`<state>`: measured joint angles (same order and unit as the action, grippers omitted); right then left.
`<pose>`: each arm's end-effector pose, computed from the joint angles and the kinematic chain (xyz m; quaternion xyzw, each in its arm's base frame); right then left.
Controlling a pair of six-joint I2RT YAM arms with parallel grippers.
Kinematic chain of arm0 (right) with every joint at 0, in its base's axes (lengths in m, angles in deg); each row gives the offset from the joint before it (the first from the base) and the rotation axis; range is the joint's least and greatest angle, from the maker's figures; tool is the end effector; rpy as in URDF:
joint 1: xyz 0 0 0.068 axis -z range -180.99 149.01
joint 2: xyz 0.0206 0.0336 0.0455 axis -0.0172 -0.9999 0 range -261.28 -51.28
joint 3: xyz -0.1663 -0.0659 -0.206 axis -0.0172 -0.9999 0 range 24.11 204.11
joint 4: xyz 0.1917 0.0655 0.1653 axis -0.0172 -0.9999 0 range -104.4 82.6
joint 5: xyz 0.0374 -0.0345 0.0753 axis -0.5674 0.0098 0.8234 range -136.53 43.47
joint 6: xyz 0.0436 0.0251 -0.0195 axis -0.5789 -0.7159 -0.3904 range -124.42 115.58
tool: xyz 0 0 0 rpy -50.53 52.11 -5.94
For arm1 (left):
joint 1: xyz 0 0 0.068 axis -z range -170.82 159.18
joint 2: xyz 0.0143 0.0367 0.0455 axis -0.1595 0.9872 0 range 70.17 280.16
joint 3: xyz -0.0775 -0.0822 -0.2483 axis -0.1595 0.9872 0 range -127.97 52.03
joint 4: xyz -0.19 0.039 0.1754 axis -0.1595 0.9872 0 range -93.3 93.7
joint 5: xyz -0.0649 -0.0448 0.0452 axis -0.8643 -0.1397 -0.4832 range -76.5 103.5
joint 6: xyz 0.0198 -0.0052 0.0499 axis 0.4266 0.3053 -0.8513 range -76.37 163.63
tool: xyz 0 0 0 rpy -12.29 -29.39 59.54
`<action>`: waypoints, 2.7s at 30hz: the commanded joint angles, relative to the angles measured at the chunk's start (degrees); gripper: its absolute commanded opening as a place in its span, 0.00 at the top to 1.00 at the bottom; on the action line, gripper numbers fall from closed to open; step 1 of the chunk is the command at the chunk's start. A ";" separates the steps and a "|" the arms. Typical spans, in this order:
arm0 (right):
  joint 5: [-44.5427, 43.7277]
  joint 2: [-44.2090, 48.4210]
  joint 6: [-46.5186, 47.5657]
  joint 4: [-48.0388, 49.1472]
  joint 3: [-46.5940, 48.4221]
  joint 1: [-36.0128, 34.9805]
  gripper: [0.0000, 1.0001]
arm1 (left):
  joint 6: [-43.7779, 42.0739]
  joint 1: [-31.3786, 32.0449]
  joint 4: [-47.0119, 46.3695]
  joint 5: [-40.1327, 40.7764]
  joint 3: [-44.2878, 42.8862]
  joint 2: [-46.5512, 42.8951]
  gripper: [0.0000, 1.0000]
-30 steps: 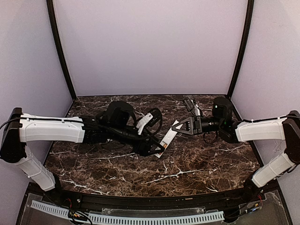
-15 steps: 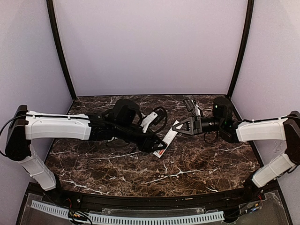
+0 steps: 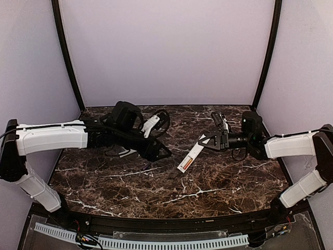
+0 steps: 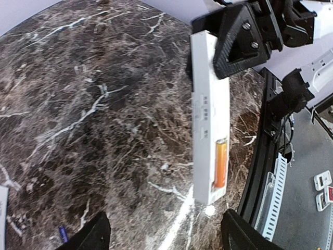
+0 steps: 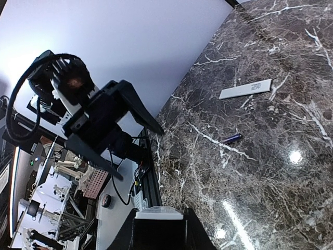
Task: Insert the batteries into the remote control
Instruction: Press the battery in the battery compartment, then pick up the battery from the center of the board.
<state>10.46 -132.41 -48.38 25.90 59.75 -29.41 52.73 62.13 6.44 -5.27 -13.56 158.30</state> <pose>0.2365 0.1621 0.2219 -0.2045 0.7181 0.6255 0.2263 0.2029 -0.2876 0.2813 0.3957 0.7722 -0.3678 0.3345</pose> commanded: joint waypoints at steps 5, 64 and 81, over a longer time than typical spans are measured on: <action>1.32 1.05 2.84 0.26 -1.98 1.91 1.00 | -2.48 -7.10 14.26 6.68 2.23 -1.71 0.28; -3.26 -2.90 6.53 -12.08 1.89 1.82 1.00 | -9.37 -6.95 18.11 10.50 -8.92 15.29 1.00; -2.74 -5.21 -2.86 -6.36 2.57 -0.70 1.00 | -0.49 4.76 -23.26 6.27 9.40 -0.36 1.00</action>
<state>7.42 -137.35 -48.32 15.34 61.39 -29.24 49.48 65.82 -9.03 1.84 -5.05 156.42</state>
